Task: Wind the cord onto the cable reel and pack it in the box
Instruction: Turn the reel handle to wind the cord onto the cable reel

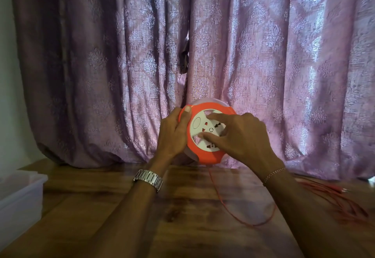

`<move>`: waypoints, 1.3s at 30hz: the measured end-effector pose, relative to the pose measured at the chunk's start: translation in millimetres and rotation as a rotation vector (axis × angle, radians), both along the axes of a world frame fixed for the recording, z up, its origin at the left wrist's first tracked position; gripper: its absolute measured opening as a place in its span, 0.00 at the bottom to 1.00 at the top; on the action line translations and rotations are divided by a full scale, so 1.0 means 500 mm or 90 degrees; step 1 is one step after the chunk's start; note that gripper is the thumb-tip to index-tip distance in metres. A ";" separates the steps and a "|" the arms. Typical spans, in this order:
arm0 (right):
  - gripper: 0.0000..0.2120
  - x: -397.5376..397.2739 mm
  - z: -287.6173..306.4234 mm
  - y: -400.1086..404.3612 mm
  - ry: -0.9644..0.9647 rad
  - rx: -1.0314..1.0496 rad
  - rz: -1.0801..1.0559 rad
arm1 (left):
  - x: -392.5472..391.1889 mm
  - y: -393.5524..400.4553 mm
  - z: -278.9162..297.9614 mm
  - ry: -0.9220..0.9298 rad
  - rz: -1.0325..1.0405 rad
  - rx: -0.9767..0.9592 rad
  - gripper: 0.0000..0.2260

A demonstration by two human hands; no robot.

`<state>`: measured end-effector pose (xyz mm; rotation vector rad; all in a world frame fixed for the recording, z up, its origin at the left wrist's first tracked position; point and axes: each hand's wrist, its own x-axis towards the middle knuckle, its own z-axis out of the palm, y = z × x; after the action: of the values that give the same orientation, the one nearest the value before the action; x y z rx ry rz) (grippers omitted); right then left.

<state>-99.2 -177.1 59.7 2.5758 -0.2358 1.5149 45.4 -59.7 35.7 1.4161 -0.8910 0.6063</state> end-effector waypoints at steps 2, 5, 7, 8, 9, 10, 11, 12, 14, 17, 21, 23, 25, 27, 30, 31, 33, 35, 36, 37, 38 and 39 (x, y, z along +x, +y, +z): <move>0.29 0.000 0.001 0.001 -0.002 -0.023 -0.008 | 0.000 0.001 0.000 0.000 -0.001 0.001 0.23; 0.19 -0.007 0.011 -0.001 0.002 -0.087 0.046 | 0.002 0.001 0.001 0.008 -0.003 -0.004 0.23; 0.10 -0.014 0.021 -0.010 0.006 -0.143 0.106 | 0.003 0.000 0.001 0.020 -0.007 -0.013 0.24; 0.10 -0.016 0.026 -0.015 0.026 -0.166 0.122 | 0.003 -0.001 0.001 0.027 -0.013 -0.018 0.25; 0.13 -0.019 0.029 -0.018 0.067 -0.175 0.132 | 0.003 -0.002 0.001 0.034 -0.017 -0.023 0.25; 0.17 -0.021 0.030 -0.016 0.116 -0.173 0.139 | 0.003 -0.003 0.000 0.040 -0.020 -0.028 0.26; 0.21 -0.024 0.031 -0.012 0.160 -0.168 0.147 | 0.002 -0.004 -0.001 0.044 -0.021 -0.033 0.25; 0.24 -0.024 0.029 -0.007 0.196 -0.167 0.149 | 0.001 -0.005 -0.001 0.048 -0.021 -0.036 0.25; 0.26 -0.021 0.023 0.004 0.240 -0.174 0.127 | -0.001 -0.008 -0.004 0.058 -0.017 -0.042 0.25; 0.23 -0.018 0.019 0.012 0.227 -0.188 0.083 | -0.003 -0.011 -0.007 0.064 -0.005 -0.032 0.26; 0.22 -0.016 0.015 0.013 0.200 -0.188 0.027 | -0.006 -0.014 -0.007 0.058 0.003 -0.015 0.28; 0.22 -0.013 0.011 0.012 0.183 -0.181 0.020 | -0.007 -0.014 -0.006 0.057 0.002 -0.017 0.29; 0.22 -0.012 0.008 0.013 0.172 -0.152 0.025 | -0.006 -0.014 -0.006 0.058 0.001 -0.017 0.28; 0.25 -0.008 0.002 0.011 0.153 -0.120 0.018 | -0.005 -0.015 -0.008 0.049 0.007 -0.014 0.26; 0.27 0.001 -0.007 0.008 0.087 -0.038 -0.009 | -0.005 -0.016 -0.010 0.034 0.026 -0.006 0.25; 0.30 0.004 -0.009 0.007 0.064 -0.013 -0.019 | -0.005 -0.016 -0.010 0.037 0.027 -0.005 0.24; 0.34 0.007 -0.012 0.007 0.037 0.000 -0.034 | -0.002 -0.017 -0.010 0.045 0.027 -0.002 0.24; 0.35 0.007 -0.009 0.008 0.033 -0.017 -0.046 | 0.002 -0.017 -0.011 0.047 0.022 0.000 0.24; 0.34 0.006 -0.007 0.007 0.039 -0.033 -0.048 | 0.003 -0.018 -0.011 0.049 0.018 0.001 0.25; 0.32 0.004 -0.004 0.006 0.042 -0.048 -0.038 | 0.004 -0.017 -0.012 0.053 0.014 0.002 0.25; 0.28 0.002 -0.001 0.005 0.036 -0.060 -0.010 | 0.005 -0.017 -0.011 0.057 0.011 0.000 0.25; 0.23 -0.001 0.003 0.004 0.026 -0.075 0.035 | 0.006 -0.017 -0.010 0.061 0.007 -0.005 0.24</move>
<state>-99.5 -175.2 61.1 2.5371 -0.0698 1.4450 48.2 -68.1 30.4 1.4324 -0.8043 0.5446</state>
